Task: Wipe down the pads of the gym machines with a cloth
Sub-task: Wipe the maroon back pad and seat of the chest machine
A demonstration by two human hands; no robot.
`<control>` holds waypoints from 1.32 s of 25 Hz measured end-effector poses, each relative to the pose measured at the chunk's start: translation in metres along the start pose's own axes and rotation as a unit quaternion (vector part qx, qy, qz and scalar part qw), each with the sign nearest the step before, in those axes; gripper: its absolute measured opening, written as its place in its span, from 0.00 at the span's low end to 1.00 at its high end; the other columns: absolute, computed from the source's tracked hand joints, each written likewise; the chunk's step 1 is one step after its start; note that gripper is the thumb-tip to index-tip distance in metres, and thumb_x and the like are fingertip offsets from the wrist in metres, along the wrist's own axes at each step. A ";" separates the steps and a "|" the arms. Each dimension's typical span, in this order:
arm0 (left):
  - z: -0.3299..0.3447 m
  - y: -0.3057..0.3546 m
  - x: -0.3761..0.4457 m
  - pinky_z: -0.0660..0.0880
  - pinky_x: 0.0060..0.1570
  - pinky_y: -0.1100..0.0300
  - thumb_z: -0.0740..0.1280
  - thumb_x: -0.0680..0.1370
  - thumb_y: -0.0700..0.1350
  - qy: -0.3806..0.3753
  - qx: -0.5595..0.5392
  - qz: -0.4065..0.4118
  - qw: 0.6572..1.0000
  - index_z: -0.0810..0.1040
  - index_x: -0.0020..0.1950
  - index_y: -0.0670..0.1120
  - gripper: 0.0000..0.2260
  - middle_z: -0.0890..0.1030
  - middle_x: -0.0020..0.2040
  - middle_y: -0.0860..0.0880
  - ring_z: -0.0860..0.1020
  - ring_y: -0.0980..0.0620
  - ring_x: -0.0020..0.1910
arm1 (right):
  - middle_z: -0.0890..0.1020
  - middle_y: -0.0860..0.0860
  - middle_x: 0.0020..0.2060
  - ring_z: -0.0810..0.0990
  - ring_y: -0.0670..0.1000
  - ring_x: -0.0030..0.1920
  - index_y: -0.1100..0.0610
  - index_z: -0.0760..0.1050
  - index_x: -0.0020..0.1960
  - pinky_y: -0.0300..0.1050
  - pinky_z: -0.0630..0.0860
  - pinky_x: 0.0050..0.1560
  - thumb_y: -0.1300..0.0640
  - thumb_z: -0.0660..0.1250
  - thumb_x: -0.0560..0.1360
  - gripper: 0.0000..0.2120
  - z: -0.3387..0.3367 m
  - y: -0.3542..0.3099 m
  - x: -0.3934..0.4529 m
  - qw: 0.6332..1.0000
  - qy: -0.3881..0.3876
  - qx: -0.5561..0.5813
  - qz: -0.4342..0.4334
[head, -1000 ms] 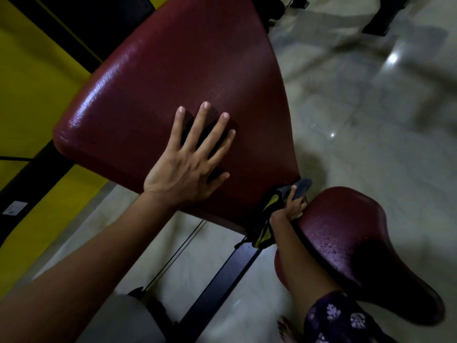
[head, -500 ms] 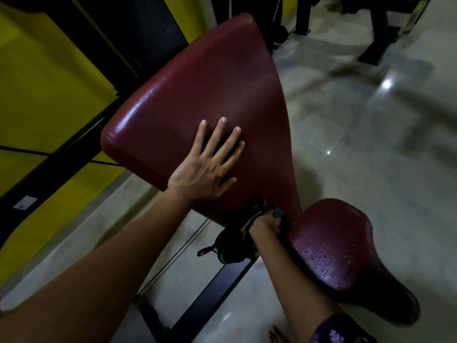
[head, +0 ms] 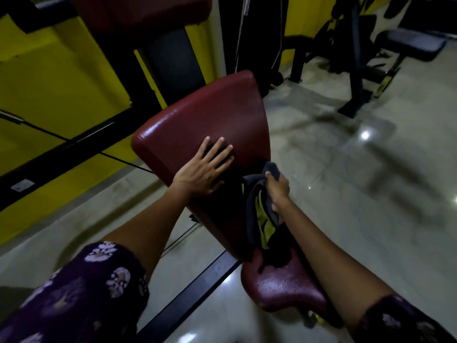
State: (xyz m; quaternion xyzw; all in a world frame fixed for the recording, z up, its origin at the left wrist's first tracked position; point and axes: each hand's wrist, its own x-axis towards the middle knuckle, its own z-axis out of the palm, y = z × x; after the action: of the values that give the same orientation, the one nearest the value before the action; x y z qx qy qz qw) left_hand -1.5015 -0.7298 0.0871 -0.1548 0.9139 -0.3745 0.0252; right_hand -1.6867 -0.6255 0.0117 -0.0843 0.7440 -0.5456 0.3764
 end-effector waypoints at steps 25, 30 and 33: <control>-0.024 -0.045 0.151 0.59 0.70 0.48 0.53 0.80 0.58 -0.006 -0.114 -0.372 0.921 0.63 0.74 0.42 0.27 0.68 0.71 0.43 0.67 0.42 0.68 | 0.78 0.56 0.57 0.75 0.56 0.59 0.57 0.72 0.65 0.54 0.73 0.57 0.45 0.59 0.78 0.22 0.019 -0.117 0.121 0.926 -0.213 -0.019 -0.313; -0.024 -0.045 0.151 0.60 0.69 0.48 0.53 0.81 0.56 0.002 -0.092 -0.370 0.924 0.64 0.73 0.42 0.26 0.68 0.71 0.42 0.68 0.42 0.68 | 0.75 0.54 0.64 0.71 0.55 0.65 0.57 0.71 0.68 0.52 0.66 0.65 0.38 0.55 0.74 0.31 0.044 -0.172 0.129 0.878 -0.228 -0.068 -0.414; -0.023 -0.042 0.151 0.60 0.70 0.48 0.54 0.80 0.57 0.013 -0.092 -0.374 0.923 0.64 0.73 0.42 0.27 0.68 0.71 0.42 0.67 0.42 0.68 | 0.78 0.54 0.61 0.75 0.54 0.62 0.57 0.72 0.66 0.54 0.71 0.62 0.36 0.56 0.72 0.32 0.030 -0.121 0.144 0.916 -0.240 -0.012 -0.322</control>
State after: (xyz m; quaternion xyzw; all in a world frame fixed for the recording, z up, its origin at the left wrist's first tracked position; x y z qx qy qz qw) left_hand -1.6382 -0.7877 0.1435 -0.4824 0.8199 -0.2733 -0.1429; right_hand -1.8027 -0.7729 0.0466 -0.4520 0.5704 -0.5920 0.3462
